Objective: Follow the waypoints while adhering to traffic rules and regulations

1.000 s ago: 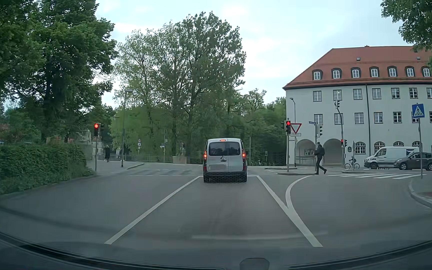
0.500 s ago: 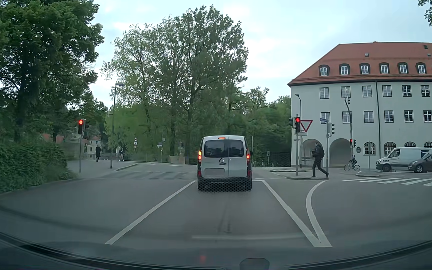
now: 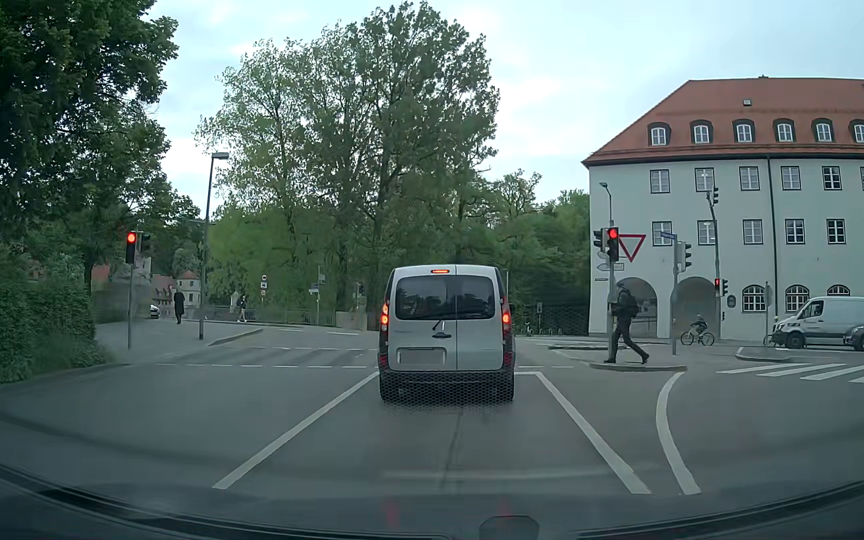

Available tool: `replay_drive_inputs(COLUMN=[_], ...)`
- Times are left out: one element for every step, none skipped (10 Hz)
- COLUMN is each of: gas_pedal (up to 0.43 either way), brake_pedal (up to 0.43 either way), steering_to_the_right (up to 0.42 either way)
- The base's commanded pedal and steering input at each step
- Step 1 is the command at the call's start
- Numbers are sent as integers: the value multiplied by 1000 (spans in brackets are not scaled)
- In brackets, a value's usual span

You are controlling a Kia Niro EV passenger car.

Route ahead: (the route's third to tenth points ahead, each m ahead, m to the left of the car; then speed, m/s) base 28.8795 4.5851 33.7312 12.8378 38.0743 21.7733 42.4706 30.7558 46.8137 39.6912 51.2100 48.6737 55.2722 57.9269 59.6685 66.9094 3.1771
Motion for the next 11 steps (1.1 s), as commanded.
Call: replay_drive_inputs(gas_pedal=[0,0,0,0,0,0,0,0,0,0,0], brake_pedal=[207,201,177,146,116,104,85,73,73,79,98], steering_to_the_right=[-4,-4,-4,-4,-4,-4,-4,-4,-4,-4,-4])
